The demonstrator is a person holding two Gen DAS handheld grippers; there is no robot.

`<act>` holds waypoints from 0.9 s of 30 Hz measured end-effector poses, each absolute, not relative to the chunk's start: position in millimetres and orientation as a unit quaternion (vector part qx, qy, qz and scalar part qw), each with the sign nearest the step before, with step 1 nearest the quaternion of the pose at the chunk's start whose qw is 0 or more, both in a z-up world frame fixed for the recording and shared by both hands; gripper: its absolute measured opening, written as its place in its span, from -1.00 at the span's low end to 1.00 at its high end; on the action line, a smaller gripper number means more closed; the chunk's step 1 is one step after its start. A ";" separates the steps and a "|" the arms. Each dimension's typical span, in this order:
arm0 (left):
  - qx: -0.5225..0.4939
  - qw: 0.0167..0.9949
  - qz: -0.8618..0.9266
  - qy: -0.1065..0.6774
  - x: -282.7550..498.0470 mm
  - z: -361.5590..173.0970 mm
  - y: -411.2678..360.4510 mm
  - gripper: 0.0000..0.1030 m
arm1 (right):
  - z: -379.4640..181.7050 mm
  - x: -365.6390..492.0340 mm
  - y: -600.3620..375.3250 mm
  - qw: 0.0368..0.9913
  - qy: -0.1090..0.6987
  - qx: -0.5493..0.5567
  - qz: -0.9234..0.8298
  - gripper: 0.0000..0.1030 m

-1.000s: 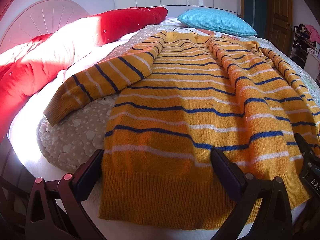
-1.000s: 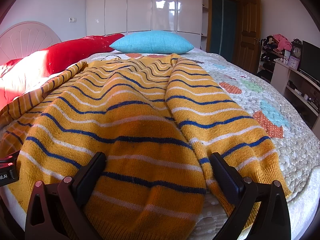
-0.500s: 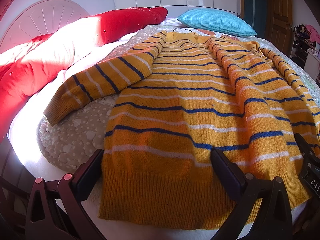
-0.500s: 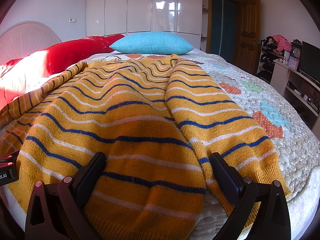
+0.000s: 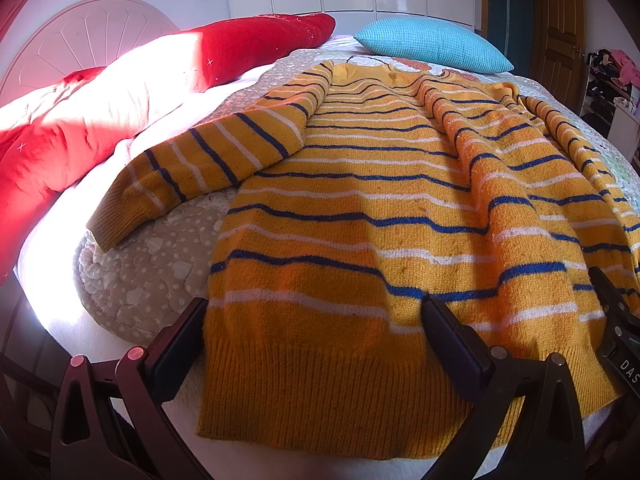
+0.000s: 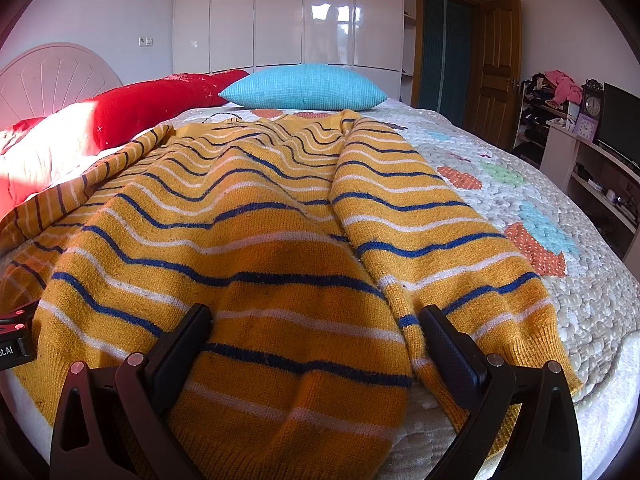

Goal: Fold small clothes

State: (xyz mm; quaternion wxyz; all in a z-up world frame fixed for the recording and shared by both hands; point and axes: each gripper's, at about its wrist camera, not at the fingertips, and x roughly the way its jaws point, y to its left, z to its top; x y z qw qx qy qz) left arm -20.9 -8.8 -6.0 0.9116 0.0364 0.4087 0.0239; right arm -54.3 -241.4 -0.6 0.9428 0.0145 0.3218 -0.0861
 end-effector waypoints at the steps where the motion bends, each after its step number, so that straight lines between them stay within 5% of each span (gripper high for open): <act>1: 0.036 0.912 0.024 0.409 -21.0 -6.0 -8.8 1.00 | -0.7 -54.4 -241.4 0.943 0.322 0.014 -0.086 1.00; 27: 0.036 0.911 0.024 0.410 -22.2 -6.7 -8.5 1.00 | 1.1 -54.0 -242.4 0.943 0.320 0.013 -0.086 1.00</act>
